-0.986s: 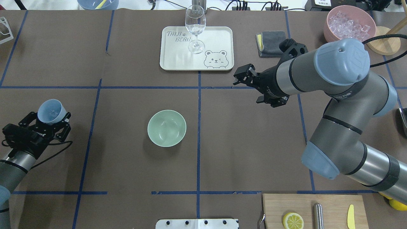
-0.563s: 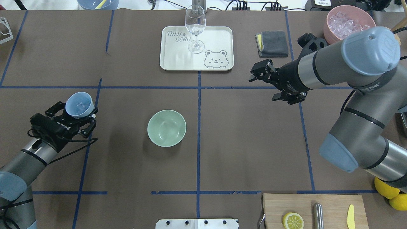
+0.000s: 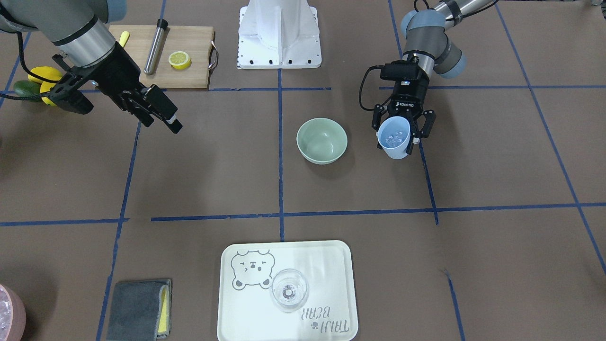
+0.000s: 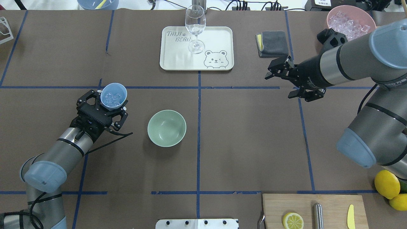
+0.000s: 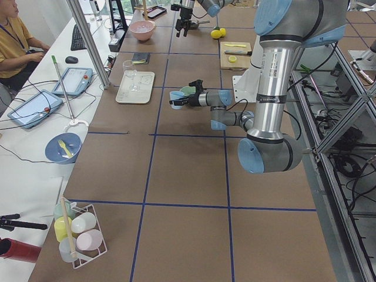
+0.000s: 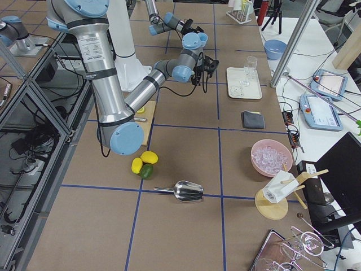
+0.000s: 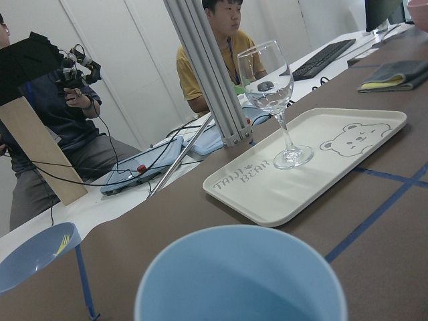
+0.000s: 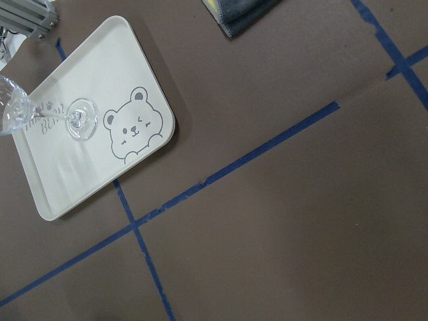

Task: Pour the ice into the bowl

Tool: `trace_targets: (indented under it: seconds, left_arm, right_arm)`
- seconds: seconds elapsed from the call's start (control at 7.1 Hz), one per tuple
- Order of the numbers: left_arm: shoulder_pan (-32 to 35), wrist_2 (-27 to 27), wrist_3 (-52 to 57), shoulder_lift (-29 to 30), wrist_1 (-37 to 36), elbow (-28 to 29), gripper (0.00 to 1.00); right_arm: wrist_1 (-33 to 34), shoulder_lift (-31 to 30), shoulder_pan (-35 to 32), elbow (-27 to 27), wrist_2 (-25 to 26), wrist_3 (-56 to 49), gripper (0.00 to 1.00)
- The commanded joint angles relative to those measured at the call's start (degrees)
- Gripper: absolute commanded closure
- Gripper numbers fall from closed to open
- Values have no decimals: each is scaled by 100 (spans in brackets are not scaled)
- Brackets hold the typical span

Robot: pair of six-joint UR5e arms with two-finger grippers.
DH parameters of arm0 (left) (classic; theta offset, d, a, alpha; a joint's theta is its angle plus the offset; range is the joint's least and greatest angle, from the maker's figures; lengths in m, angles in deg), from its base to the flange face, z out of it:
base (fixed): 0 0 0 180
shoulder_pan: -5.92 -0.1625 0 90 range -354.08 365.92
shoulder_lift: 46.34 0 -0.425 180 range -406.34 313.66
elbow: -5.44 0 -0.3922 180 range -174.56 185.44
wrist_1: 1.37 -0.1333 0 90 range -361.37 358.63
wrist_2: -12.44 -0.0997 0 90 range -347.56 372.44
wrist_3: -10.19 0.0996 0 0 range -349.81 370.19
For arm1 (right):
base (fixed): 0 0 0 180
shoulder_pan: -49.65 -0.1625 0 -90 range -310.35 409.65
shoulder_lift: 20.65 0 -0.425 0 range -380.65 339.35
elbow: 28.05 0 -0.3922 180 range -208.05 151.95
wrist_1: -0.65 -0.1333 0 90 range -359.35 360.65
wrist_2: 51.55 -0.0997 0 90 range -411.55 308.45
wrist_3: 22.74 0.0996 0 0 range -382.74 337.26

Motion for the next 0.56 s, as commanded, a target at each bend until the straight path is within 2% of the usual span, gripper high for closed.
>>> trace_targets:
  seconds: [0.0,0.14,0.42]
  left_arm:
    - [-47,-542,121,160,-952,-114,100]
    - [-73,-571,340,639,-1221,-54,100]
    - [-327,-1087,1435,915,-1959,-105,100]
  right_arm:
    - [0,-49,-69,-10,-29,-94,0]
    - [0,-49,-78,-18,-29,-121,0]
    - [8,-49,-78,-36,-29,-139,0]
